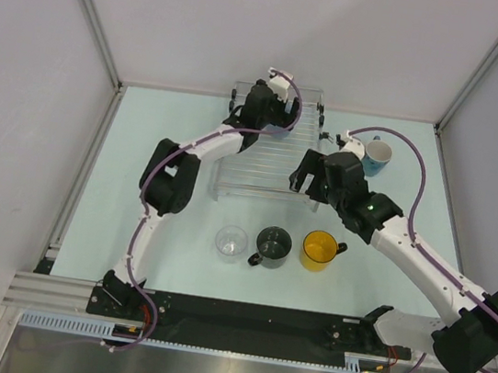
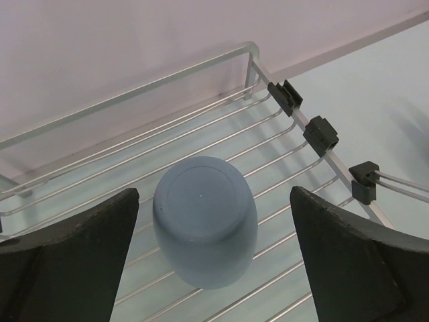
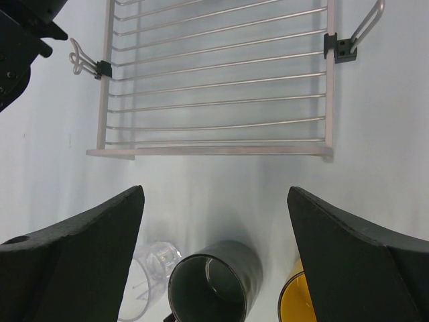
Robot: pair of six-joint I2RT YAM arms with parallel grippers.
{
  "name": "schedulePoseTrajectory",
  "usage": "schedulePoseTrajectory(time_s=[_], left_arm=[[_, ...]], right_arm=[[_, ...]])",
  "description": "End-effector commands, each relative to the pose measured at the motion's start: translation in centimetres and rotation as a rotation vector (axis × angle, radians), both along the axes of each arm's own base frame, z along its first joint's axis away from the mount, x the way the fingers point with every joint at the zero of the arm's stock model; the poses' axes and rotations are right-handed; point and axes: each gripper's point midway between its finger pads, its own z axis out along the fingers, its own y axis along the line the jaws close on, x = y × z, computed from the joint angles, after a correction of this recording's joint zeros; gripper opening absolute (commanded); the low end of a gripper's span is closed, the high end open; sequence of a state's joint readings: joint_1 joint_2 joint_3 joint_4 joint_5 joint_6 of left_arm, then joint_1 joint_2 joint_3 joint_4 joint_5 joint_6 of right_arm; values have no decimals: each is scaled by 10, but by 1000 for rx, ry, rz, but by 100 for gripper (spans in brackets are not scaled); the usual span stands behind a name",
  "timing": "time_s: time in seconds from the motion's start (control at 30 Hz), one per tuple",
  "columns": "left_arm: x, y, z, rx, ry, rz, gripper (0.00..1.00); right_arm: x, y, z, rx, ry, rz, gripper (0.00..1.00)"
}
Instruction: Unload the cups from the dish rack
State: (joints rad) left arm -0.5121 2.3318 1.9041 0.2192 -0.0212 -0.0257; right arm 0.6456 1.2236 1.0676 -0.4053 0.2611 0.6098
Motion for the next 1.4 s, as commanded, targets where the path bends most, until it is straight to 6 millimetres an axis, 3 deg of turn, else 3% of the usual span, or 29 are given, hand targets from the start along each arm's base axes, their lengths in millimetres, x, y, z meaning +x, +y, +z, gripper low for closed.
schedulePoseTrajectory(time_s=[0.0, 0.33, 0.53, 0.6, 0.63, 0.7, 0.87, 0.9, 1.13, 1.23, 1.27, 1.33, 1.37], left_arm=[[10, -8, 24, -25, -66, -24, 100], [21, -3, -8, -17, -19, 18, 100], [25, -3, -8, -28, -14, 19, 100], [25, -3, -8, -30, -8, 15, 90], [25, -3, -8, -31, -6, 19, 78], [24, -2, -10, -32, 1, 23, 66], [23, 0, -11, -35, 11, 37, 9], [23, 0, -10, -35, 11, 37, 4], [14, 8, -6, -46, 9, 59, 0], [11, 15, 6, -64, 10, 92, 0], [7, 18, 29, -85, -19, 96, 0], [4, 22, 49, -105, -40, 110, 0], [1, 26, 70, -124, -62, 114, 0]], right_arm=[[4, 6, 7, 20, -32, 7, 94], [7, 2, 23, 45, -65, 4, 94], [8, -2, 21, 45, -56, -5, 94], [9, -2, 20, 57, -46, -5, 94], [9, -2, 18, 58, -41, -5, 93], [9, -1, 17, 64, -36, -4, 93], [7, 0, 18, 72, -37, -1, 93], [7, 0, 18, 72, -37, -1, 93], [5, -2, 18, 78, -34, -9, 92], [3, -3, 21, 84, -37, -12, 92], [3, -3, 30, 99, -51, -10, 92], [0, -2, 37, 115, -66, -9, 92], [-1, -5, 40, 118, -78, -22, 92]])
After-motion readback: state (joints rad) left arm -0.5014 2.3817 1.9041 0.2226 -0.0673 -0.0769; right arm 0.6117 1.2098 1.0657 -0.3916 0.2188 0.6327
